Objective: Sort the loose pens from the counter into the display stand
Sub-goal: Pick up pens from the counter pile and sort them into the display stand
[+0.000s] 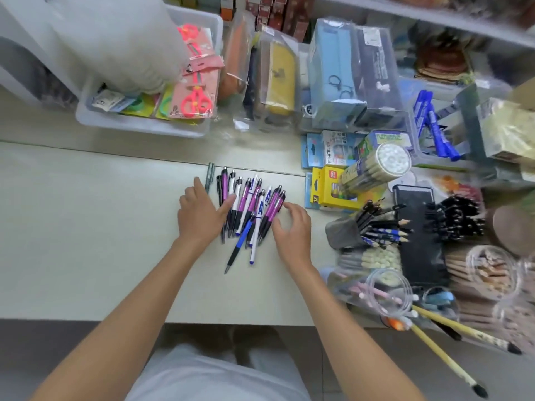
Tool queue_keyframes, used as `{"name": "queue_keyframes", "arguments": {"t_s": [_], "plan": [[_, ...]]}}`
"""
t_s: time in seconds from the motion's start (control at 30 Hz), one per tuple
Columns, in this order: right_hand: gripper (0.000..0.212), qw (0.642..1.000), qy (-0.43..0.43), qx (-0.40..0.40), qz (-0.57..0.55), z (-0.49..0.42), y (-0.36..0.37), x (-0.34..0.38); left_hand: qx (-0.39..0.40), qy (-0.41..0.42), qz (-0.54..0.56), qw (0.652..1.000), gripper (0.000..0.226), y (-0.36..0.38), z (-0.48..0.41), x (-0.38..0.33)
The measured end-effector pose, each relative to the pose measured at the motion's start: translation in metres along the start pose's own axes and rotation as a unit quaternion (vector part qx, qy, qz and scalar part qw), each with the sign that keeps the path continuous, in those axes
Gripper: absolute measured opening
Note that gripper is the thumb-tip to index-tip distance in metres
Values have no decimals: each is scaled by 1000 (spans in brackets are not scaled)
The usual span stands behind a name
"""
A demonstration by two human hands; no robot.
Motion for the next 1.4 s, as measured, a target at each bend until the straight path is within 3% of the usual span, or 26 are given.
{"name": "queue_keyframes", "arguments": {"t_s": [0.23,0.47,0.53,0.6,0.73,0.83,0.97,1.07,1.17,1.2,1.27,1.33,1.4], "plan": [[37,1000,3,0,-13,-2,0,-6,-2,16,-74,997,123,28,17,-28],[39,1000,6,-6,0,-1,4,-8,-22,41,-99,994,118,33,22,-38],[40,1000,5,-12,2,-2,6,-9,-10,58,-126,990,107,37,25,-43],[40,1000,7,-17,3,-2,7,-9,-13,89,-131,987,81,38,28,-44],[40,1000,-1,-26,6,-3,7,-8,8,90,-66,994,39,28,21,-39],[40,999,-9,-33,17,-4,9,-9,15,84,-19,996,24,19,10,-31],[41,1000,6,-17,22,-5,8,-7,66,48,130,988,19,6,-1,-17],[38,997,26,-73,4,-2,5,6,116,9,294,949,11,-10,-4,-12],[33,989,28,-95,-110,-4,-2,55,240,-22,484,841,6,-36,6,-13],[35,986,12,-65,-154,-8,-4,79,280,-17,506,815,6,-45,11,-13],[47,981,-44,20,-186,-17,-3,130,339,15,494,800,9,-62,20,-14],[59,985,-99,86,-112,-26,2,169,383,55,470,793,8,-79,28,-16],[49,988,-126,90,-8,-29,7,190,402,65,473,781,9,-95,32,-17]]}}
Point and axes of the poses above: each hand's wrist, its own z-axis away from the middle knuckle, its own y-axis out of the palm, x = y × z, the point moved 2 cm from there along -z, towards the middle knuckle
